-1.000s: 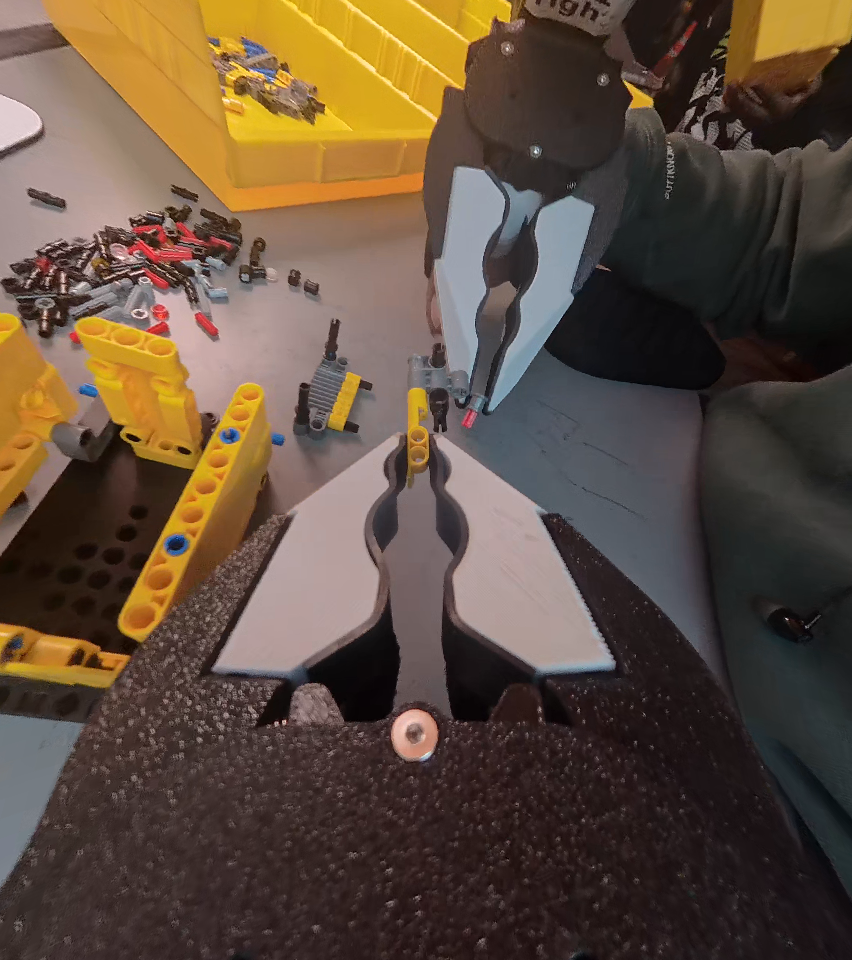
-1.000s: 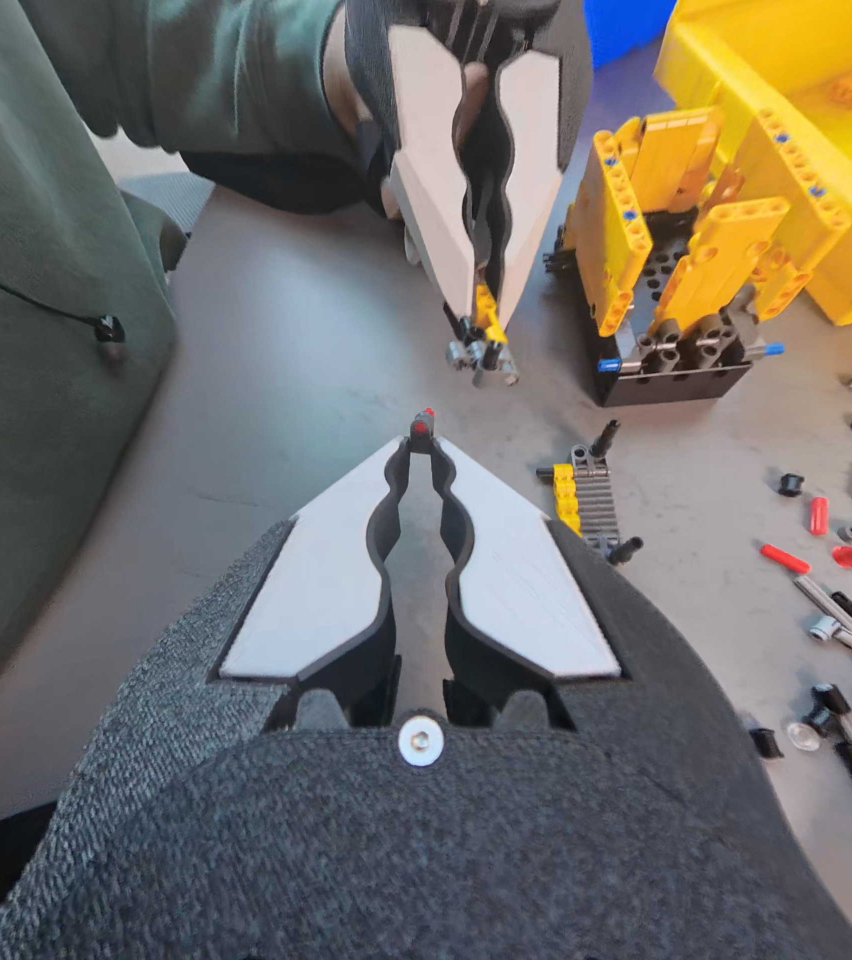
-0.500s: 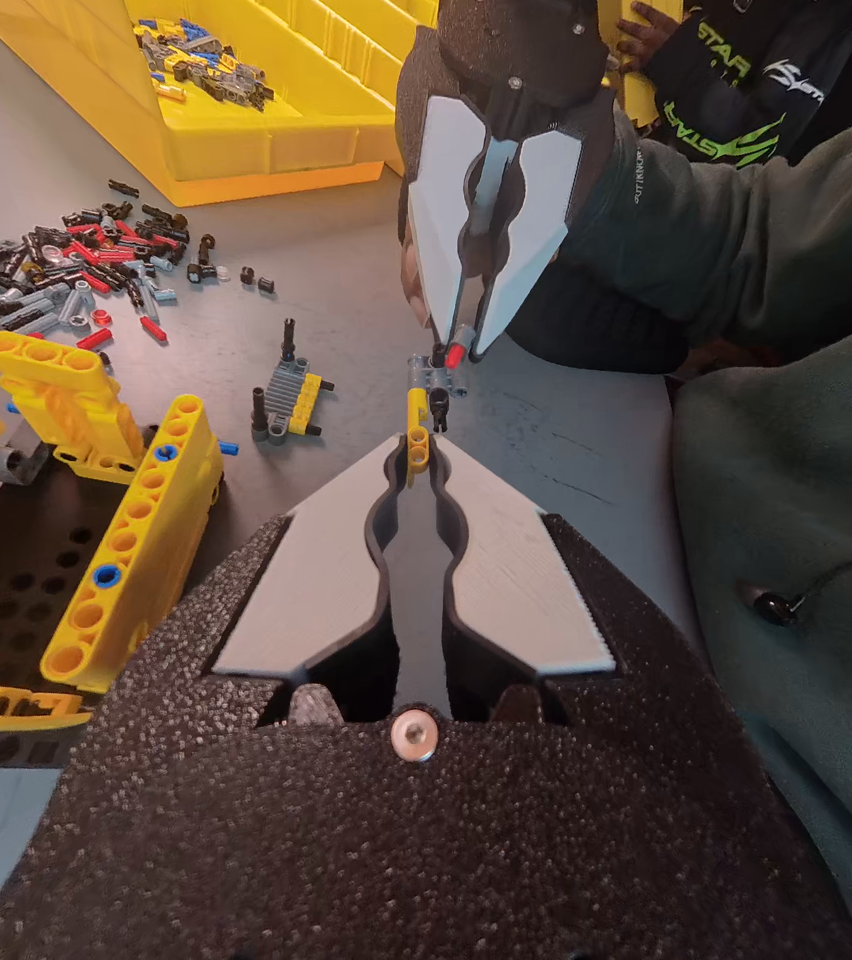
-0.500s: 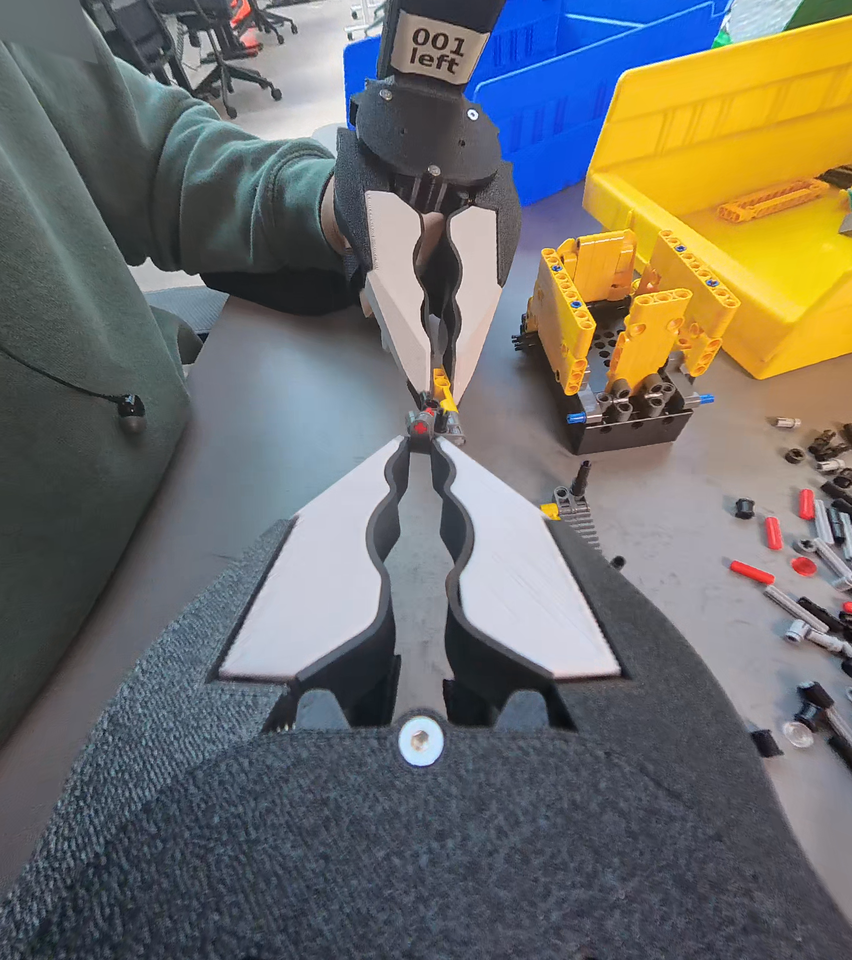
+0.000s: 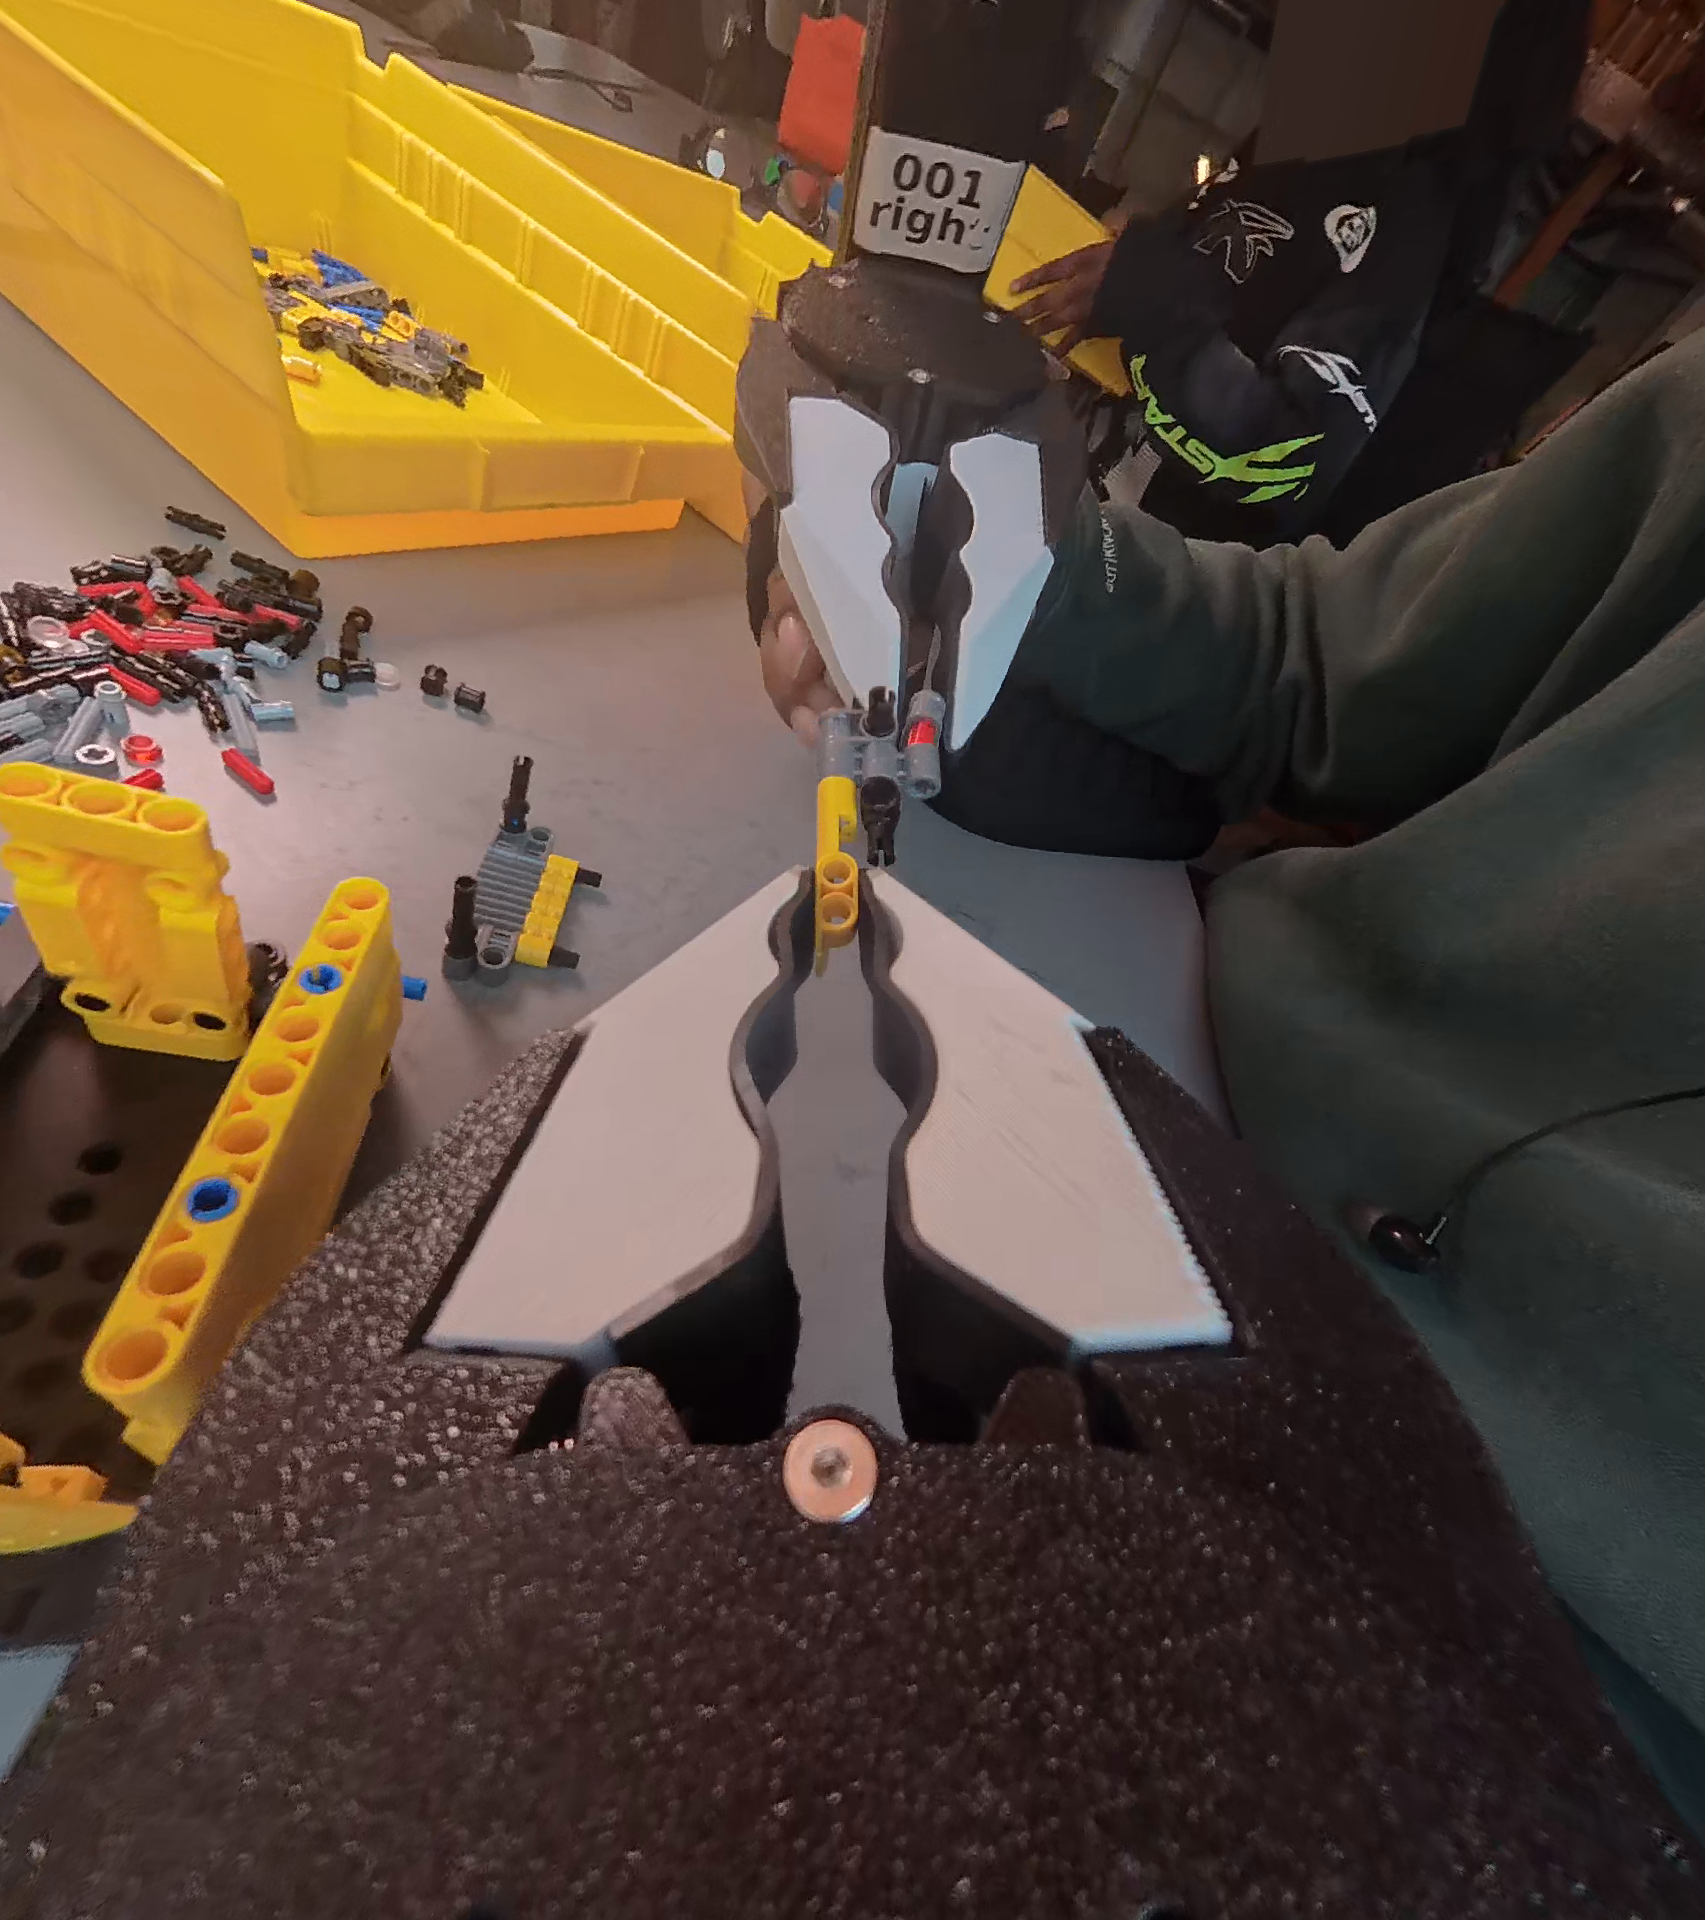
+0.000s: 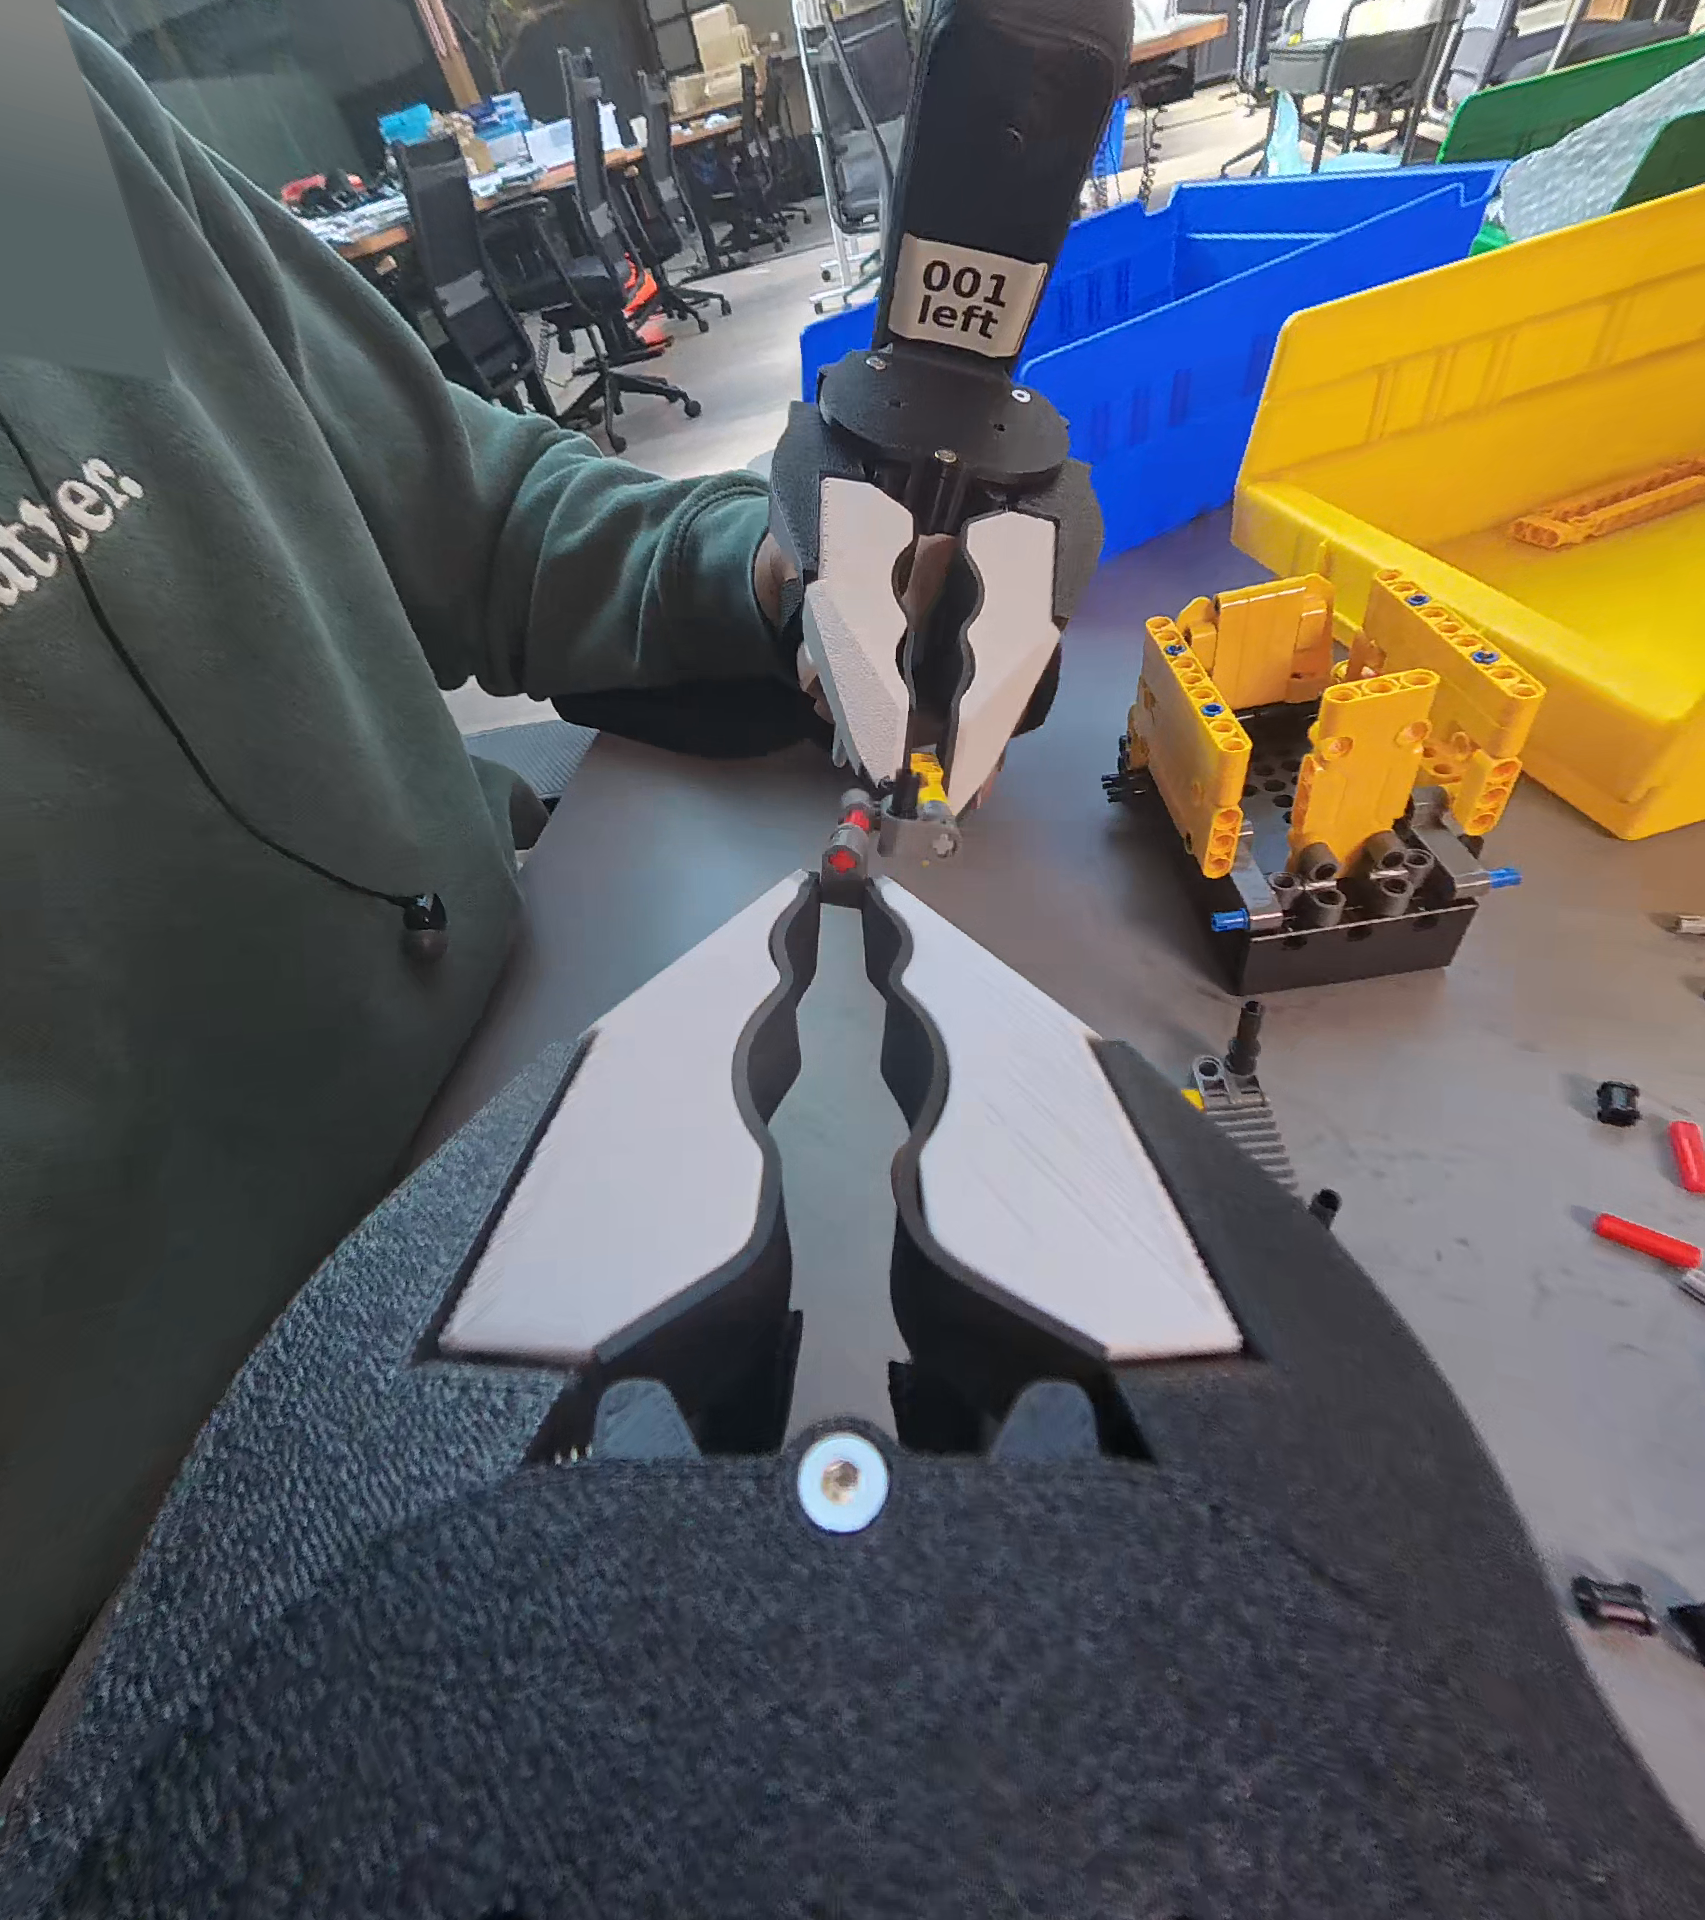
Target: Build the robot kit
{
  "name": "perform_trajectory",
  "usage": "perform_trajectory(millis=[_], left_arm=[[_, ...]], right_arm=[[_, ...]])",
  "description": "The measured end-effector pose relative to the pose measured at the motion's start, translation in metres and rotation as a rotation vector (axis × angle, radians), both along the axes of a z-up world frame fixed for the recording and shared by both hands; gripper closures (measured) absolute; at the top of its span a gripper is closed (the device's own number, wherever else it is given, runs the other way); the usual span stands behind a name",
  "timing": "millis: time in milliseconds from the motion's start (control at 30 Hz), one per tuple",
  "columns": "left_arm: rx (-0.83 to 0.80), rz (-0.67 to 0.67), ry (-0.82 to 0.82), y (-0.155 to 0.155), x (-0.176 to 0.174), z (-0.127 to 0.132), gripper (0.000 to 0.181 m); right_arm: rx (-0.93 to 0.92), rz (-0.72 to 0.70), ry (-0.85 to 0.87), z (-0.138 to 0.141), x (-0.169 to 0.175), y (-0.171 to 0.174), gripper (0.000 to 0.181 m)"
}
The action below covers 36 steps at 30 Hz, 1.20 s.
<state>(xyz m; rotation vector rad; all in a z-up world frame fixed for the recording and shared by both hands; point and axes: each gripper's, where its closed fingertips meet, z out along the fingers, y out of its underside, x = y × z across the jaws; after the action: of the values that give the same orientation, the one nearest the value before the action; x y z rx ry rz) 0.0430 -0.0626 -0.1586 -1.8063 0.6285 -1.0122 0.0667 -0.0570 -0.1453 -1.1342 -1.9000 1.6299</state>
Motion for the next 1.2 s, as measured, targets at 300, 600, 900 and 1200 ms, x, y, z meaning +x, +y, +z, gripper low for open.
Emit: perform_trajectory(millis=[300, 600, 900, 1200], left_arm=[[0.032, -0.048, 0.124, -0.006, 0.004, -0.013, 0.175], [0.013, -0.083, 0.285, -0.009, 0.006, -0.037, 0.175], [-0.004, -0.084, 0.301, -0.010, 0.006, -0.039, 0.175], [-0.038, -0.111, 0.340, -0.014, 0.010, -0.049, 0.175]], right_arm=[[0.043, 0.035, -0.107, -0.016, 0.006, -0.006, 0.175], [0.144, 0.062, -0.225, -0.051, 0.008, -0.012, 0.175], [0.161, 0.061, -0.223, -0.050, 0.008, -0.013, 0.175], [0.225, 0.095, -0.276, -0.062, 0.014, -0.017, 0.175]])
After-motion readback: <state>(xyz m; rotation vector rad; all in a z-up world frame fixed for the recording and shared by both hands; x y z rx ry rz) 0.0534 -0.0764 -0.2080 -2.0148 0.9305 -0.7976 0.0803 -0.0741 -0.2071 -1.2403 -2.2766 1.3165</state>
